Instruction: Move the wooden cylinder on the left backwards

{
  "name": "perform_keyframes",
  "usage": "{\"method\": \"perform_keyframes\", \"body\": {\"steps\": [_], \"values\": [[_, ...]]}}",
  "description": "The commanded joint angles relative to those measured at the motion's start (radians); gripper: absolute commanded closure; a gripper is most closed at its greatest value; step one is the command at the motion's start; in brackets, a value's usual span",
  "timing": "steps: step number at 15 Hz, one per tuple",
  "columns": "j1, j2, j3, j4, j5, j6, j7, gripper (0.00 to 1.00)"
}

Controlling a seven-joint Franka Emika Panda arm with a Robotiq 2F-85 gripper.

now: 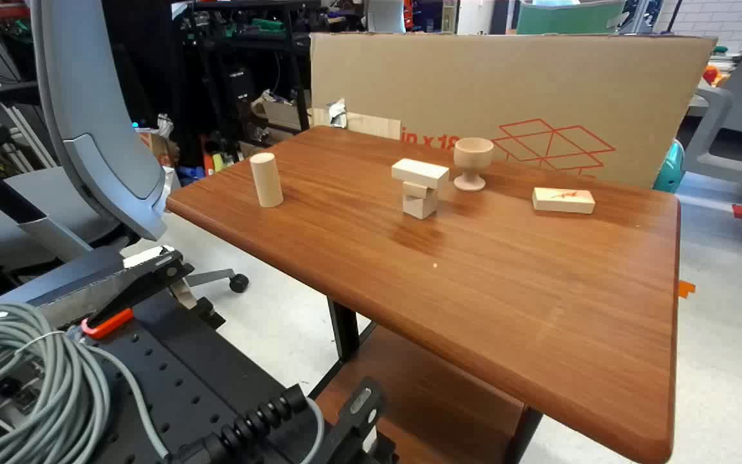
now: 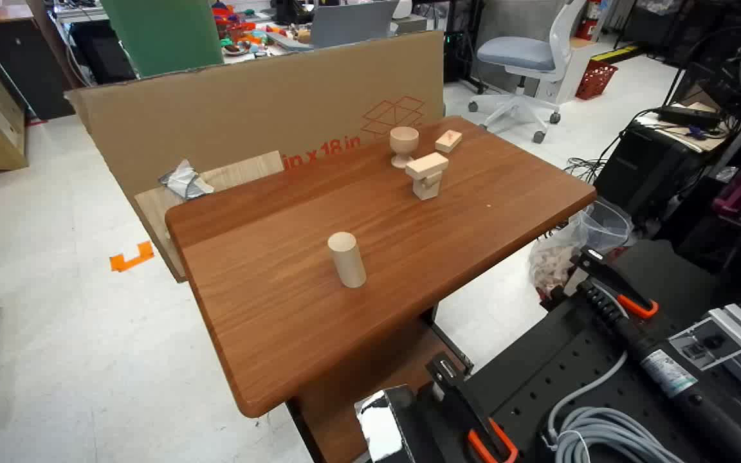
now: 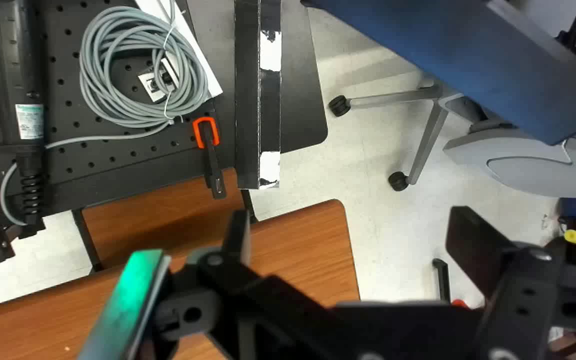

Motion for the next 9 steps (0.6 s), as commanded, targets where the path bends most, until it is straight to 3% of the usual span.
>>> {"method": "perform_keyframes", "body": {"steps": [1,9], "values": [[-0.020,-0.001,0.016,0.003,0.011,-0.007,-0.010,0.00],[-0.026,0.011,0.029,0.009,0.011,0.017,0.003,0.00]]}}
